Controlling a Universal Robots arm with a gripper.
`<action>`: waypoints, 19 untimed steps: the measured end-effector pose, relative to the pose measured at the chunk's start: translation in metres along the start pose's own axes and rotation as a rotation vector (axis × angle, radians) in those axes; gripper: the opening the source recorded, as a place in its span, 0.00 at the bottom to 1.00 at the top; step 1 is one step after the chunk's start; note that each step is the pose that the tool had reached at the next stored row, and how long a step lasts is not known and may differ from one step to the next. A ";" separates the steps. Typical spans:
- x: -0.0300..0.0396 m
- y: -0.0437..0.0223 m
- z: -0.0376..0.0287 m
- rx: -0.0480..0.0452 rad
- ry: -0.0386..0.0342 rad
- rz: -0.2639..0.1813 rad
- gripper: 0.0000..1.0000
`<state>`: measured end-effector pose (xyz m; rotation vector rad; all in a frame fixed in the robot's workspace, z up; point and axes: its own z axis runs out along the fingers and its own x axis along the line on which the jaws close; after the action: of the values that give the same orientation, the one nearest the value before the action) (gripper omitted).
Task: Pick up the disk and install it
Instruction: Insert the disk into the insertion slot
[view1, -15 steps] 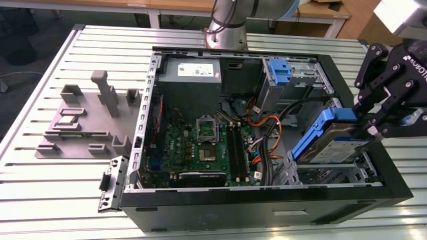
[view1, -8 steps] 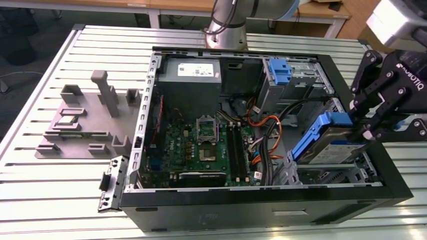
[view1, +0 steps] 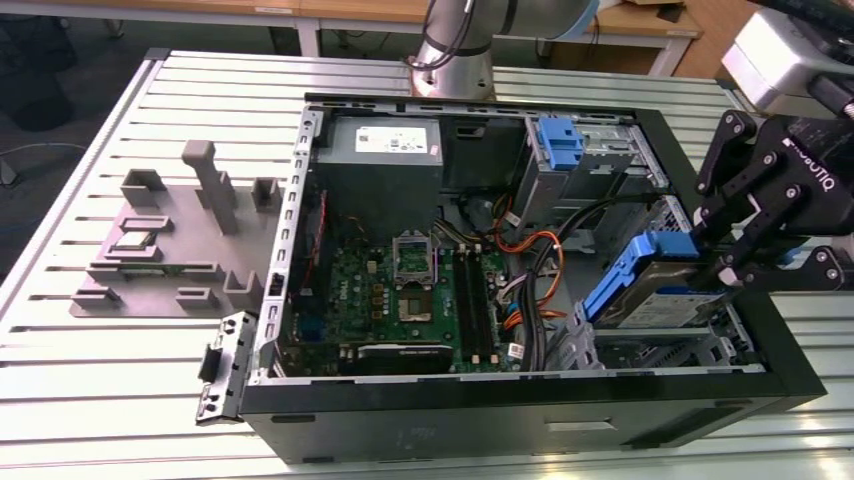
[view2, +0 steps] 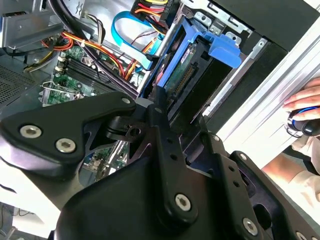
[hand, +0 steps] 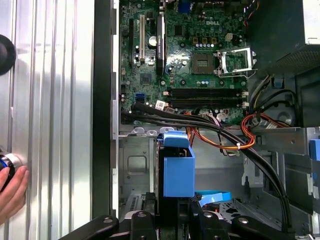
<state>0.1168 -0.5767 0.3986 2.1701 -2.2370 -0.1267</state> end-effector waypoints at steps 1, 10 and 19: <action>0.0000 0.0000 0.0000 0.0000 0.0000 0.000 0.35; 0.0000 0.0005 0.0011 0.0042 -0.0011 -0.001 0.42; -0.0001 0.0074 0.0103 0.0437 -0.0026 -0.013 0.42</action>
<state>0.1087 -0.5760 0.3890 2.2071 -2.2488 -0.0817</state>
